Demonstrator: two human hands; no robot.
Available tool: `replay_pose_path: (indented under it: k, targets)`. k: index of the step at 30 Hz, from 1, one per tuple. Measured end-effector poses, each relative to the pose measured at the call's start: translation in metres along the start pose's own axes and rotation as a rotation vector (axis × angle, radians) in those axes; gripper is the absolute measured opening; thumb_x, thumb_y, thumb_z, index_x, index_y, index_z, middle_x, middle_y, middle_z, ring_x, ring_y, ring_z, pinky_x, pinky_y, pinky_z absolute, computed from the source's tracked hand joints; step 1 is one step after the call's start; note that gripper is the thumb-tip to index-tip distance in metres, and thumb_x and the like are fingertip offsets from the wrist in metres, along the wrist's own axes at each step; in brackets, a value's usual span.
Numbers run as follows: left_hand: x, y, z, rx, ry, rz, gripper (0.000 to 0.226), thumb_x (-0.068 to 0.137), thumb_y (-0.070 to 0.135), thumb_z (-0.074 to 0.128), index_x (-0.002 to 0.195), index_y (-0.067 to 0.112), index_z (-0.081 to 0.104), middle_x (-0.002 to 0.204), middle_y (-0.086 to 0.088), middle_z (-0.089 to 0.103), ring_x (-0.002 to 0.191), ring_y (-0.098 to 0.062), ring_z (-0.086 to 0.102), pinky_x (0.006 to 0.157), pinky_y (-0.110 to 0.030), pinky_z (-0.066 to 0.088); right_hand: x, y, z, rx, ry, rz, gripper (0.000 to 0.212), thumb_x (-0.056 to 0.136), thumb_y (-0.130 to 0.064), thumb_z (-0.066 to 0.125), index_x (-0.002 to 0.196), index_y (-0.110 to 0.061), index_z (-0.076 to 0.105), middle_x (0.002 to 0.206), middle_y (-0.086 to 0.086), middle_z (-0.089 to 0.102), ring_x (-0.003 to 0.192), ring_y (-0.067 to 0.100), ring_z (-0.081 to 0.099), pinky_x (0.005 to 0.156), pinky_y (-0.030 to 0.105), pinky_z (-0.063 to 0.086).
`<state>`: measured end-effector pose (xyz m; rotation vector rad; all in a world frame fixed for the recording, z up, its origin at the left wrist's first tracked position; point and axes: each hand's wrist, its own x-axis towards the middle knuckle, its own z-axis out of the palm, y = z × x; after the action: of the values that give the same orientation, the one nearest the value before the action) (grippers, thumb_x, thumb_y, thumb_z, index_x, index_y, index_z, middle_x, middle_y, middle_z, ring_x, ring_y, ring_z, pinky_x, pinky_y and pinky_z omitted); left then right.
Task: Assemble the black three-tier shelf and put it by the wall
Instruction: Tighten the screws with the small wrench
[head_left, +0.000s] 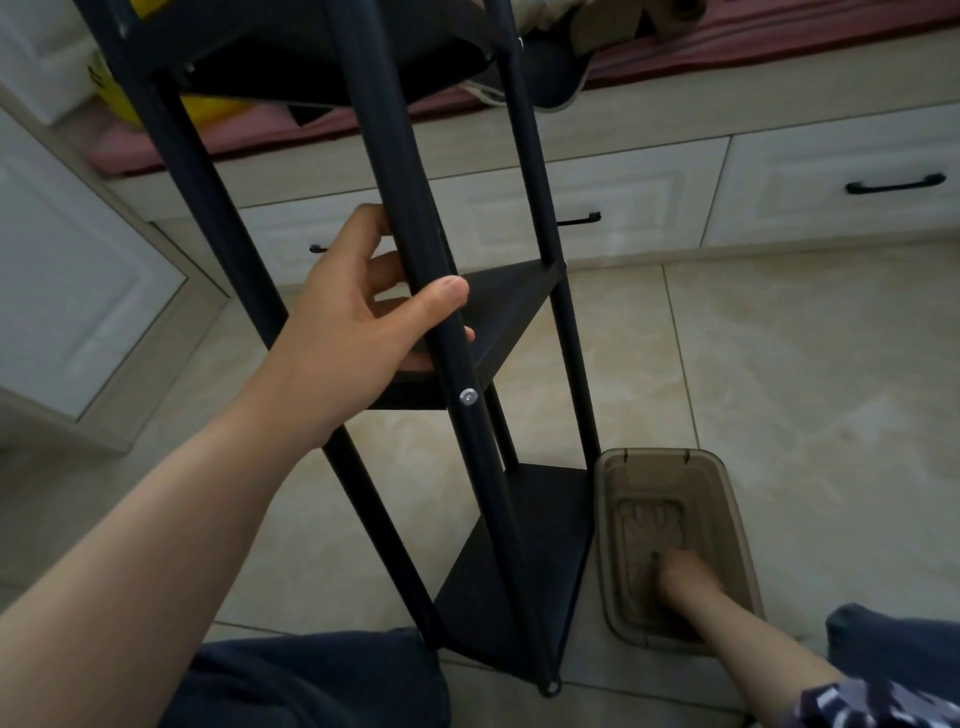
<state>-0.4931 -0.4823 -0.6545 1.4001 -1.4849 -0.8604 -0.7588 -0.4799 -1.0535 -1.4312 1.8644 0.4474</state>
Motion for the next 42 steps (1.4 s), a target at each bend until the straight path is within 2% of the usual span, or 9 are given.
replay_pose_path:
  k: [10,12,15,19,22,26,31,36,42]
  targets:
    - [0.001,-0.002,-0.005,0.010,-0.009,0.007,0.032,0.094,0.019,0.068,0.118,0.033,0.052,0.111,0.001,0.068,0.085,-0.020,0.077,0.067,-0.031,0.063,-0.002,-0.026,-0.023,0.077,0.016,-0.146,0.020,0.100,-0.010,0.044,0.116,-0.007,0.056,0.127,0.014,0.060,0.115,0.029,0.060,0.088,0.032,0.049]
    - [0.000,-0.003,-0.008,0.007,-0.005,0.013,0.030,0.094,0.018,0.068,0.115,0.033,0.052,0.107,0.001,0.069,0.084,-0.019,0.077,0.067,-0.031,0.063,-0.008,-0.032,-0.030,0.103,0.037,-0.166,0.008,0.099,-0.013,0.049,0.092,-0.012,0.051,0.115,0.009,0.062,0.098,0.023,0.061,0.076,0.027,0.044]
    - [-0.001,-0.003,-0.012,0.010,-0.019,0.008,0.029,0.095,0.018,0.068,0.114,0.033,0.052,0.106,0.001,0.069,0.084,-0.018,0.077,0.066,-0.030,0.063,-0.021,-0.040,-0.045,0.131,0.016,-0.158,0.026,0.093,-0.009,0.056,0.074,-0.018,0.040,0.087,0.001,0.056,0.071,0.013,0.052,0.063,0.023,0.044]
    - [-0.002,-0.003,-0.020,-0.022,-0.047,-0.013,0.031,0.094,0.016,0.068,0.113,0.034,0.051,0.110,0.000,0.067,0.084,-0.020,0.077,0.066,-0.032,0.063,-0.056,-0.059,-0.094,0.089,-0.036,-0.194,0.016,0.082,0.000,0.069,0.088,-0.005,0.055,0.084,0.009,0.065,0.068,0.020,0.062,0.052,0.024,0.050]
    - [-0.004,-0.004,-0.025,-0.028,-0.051,-0.014,0.032,0.094,0.016,0.068,0.114,0.034,0.050,0.111,0.001,0.067,0.084,-0.019,0.077,0.065,-0.028,0.062,-0.092,-0.079,-0.142,-0.037,-0.019,-0.296,0.018,0.081,-0.010,0.076,0.095,-0.001,0.071,0.082,0.007,0.067,0.072,0.020,0.064,0.060,0.028,0.054]
    - [-0.004,-0.006,-0.030,-0.050,-0.063,-0.027,0.032,0.095,0.016,0.068,0.116,0.031,0.050,0.110,-0.004,0.068,0.088,-0.019,0.076,0.069,-0.032,0.063,-0.152,-0.107,-0.209,0.041,0.006,-0.410,0.010,0.094,-0.014,0.065,0.097,-0.005,0.063,0.079,0.007,0.071,0.062,0.017,0.069,0.043,0.020,0.046]
    - [-0.007,-0.005,-0.031,-0.048,-0.069,-0.035,0.033,0.096,0.017,0.067,0.119,0.032,0.050,0.111,0.001,0.069,0.086,-0.018,0.076,0.067,-0.027,0.061,-0.221,-0.133,-0.265,0.180,-0.007,-0.624,0.016,0.105,-0.024,0.043,0.098,-0.013,0.051,0.075,0.007,0.076,0.058,0.016,0.071,0.044,0.021,0.046]
    - [-0.005,-0.008,-0.029,-0.030,0.009,-0.029,0.026,0.095,0.012,0.067,0.115,0.021,0.053,0.105,-0.005,0.069,0.081,-0.018,0.076,0.068,-0.023,0.059,-0.240,-0.148,-0.275,0.383,0.214,-0.801,0.006,0.104,-0.017,0.045,0.104,-0.016,0.051,0.064,0.002,0.064,0.046,0.009,0.054,0.045,0.022,0.043]
    - [-0.003,-0.014,-0.034,-0.160,0.151,-0.008,0.011,0.102,0.024,0.056,0.111,0.018,0.058,0.084,-0.002,0.071,0.076,-0.025,0.074,0.071,-0.032,0.061,-0.257,-0.171,-0.279,0.458,0.202,-0.930,0.017,0.101,-0.009,0.047,0.112,-0.017,0.058,0.080,0.004,0.073,0.058,0.008,0.064,0.050,0.016,0.043]
